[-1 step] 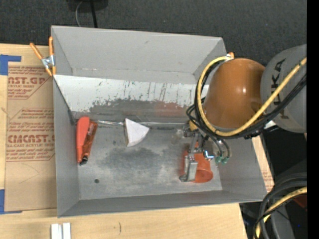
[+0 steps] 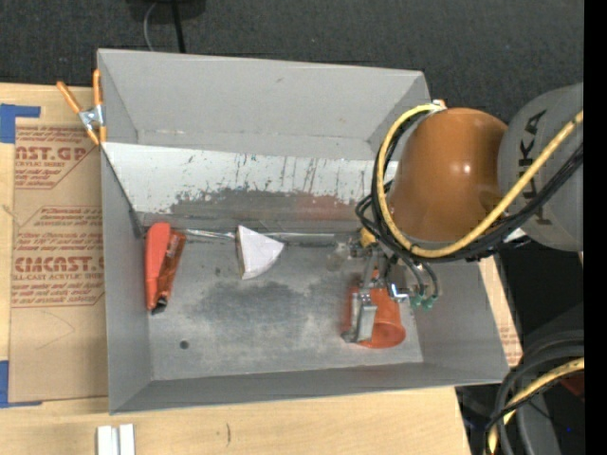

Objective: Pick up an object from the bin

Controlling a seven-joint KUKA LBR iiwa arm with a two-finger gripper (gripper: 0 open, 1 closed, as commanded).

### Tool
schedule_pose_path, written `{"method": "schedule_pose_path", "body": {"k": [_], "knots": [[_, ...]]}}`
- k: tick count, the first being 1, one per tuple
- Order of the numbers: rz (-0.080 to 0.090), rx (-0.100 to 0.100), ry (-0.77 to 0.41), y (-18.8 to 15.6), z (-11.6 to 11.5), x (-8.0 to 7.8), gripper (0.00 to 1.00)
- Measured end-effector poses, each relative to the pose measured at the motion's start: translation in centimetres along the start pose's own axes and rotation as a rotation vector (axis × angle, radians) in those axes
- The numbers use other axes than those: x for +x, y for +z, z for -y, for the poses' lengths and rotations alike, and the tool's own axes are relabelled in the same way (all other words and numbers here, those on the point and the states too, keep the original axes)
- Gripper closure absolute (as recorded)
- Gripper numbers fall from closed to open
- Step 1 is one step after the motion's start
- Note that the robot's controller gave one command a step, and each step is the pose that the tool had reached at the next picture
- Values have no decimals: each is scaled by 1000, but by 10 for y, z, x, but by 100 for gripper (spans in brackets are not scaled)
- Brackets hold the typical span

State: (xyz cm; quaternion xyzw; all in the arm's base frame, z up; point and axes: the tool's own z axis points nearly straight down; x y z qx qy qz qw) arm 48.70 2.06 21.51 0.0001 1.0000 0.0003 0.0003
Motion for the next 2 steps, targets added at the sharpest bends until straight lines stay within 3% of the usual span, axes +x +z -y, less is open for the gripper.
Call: {"method": "schedule_pose_path", "body": {"k": [2], "knots": [[3,1,-35,102,47,-8,0]]}}
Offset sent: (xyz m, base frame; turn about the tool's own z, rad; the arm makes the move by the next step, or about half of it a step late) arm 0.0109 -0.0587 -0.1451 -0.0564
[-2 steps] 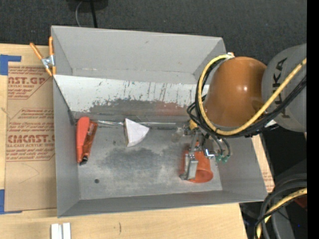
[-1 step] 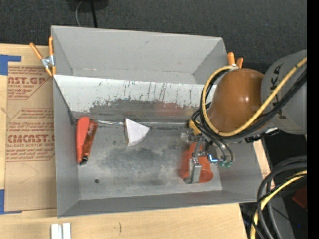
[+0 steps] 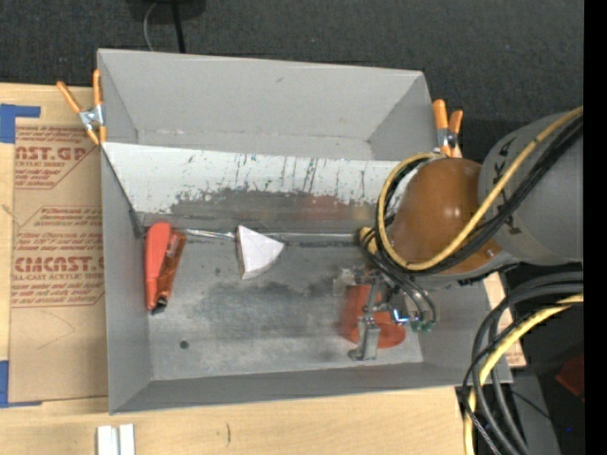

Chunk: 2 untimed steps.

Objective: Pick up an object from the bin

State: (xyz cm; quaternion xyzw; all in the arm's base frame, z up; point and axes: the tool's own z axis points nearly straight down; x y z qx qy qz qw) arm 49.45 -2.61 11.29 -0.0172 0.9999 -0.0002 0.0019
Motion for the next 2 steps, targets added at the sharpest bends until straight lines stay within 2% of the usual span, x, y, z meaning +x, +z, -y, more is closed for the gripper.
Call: {"method": "schedule_pose_path", "body": {"k": [1,2], "knots": [[-5,-3,24,25,31,11,0],[-9,-2,64,-16,46,10,0]]}}
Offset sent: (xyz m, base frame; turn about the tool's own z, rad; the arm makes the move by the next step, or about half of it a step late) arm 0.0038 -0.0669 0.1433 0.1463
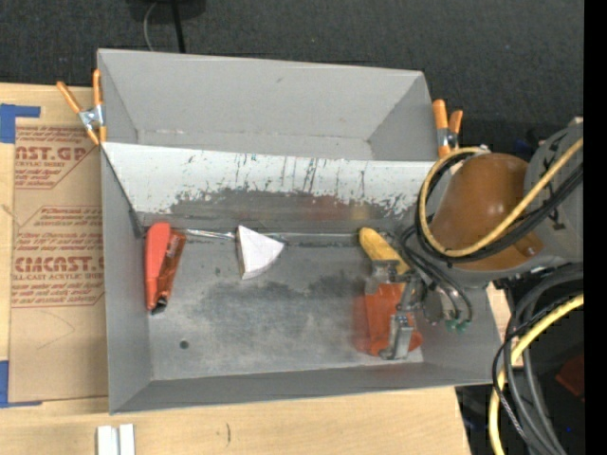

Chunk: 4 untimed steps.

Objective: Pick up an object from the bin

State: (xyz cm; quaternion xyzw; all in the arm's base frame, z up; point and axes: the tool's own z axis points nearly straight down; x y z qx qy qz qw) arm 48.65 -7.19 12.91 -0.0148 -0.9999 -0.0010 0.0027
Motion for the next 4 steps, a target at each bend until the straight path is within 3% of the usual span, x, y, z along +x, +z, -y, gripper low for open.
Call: {"method": "schedule_pose_path", "body": {"k": [1,2,3,4], "knots": [[16,3,-100,-24,16,-7,0],[5,1,-301,47,57,-79,100],[6,1,-301,47,57,-79,100],[8,1,-268,-43,48,-75,100]]}}
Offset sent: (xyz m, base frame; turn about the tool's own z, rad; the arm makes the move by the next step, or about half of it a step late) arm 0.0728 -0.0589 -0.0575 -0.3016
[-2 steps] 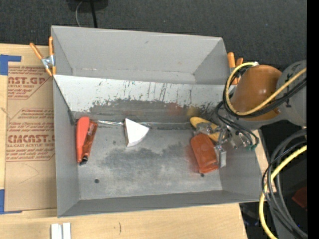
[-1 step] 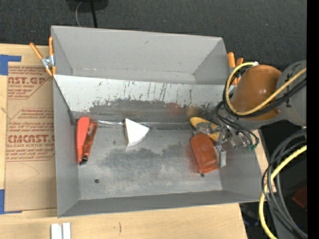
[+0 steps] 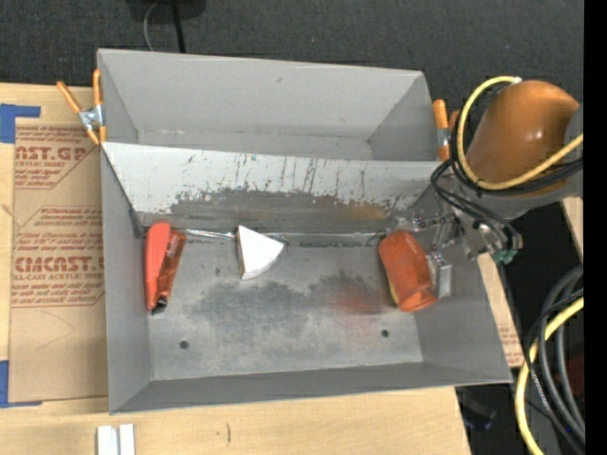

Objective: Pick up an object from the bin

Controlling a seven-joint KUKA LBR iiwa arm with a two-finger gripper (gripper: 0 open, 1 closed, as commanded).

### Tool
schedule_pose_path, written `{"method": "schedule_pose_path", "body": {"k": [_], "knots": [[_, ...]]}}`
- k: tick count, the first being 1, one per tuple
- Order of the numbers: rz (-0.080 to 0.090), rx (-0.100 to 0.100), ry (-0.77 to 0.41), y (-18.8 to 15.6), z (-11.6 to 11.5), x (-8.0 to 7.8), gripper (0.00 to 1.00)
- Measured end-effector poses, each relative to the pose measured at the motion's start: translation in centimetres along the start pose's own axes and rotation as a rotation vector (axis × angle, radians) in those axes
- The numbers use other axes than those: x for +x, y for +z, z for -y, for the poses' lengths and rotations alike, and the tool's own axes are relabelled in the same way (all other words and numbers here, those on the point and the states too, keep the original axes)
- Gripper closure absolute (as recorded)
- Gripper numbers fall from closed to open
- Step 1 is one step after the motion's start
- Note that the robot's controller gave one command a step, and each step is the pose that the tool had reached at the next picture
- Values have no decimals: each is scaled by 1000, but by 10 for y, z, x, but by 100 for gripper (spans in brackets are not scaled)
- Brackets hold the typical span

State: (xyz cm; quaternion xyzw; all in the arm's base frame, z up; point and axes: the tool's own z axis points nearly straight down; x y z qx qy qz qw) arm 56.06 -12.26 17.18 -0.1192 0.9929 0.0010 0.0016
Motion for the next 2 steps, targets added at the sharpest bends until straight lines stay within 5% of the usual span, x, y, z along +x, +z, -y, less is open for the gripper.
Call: {"method": "schedule_pose_path", "body": {"k": [2], "knots": [[-1,-1,2,-28,-1,-2,100]]}}
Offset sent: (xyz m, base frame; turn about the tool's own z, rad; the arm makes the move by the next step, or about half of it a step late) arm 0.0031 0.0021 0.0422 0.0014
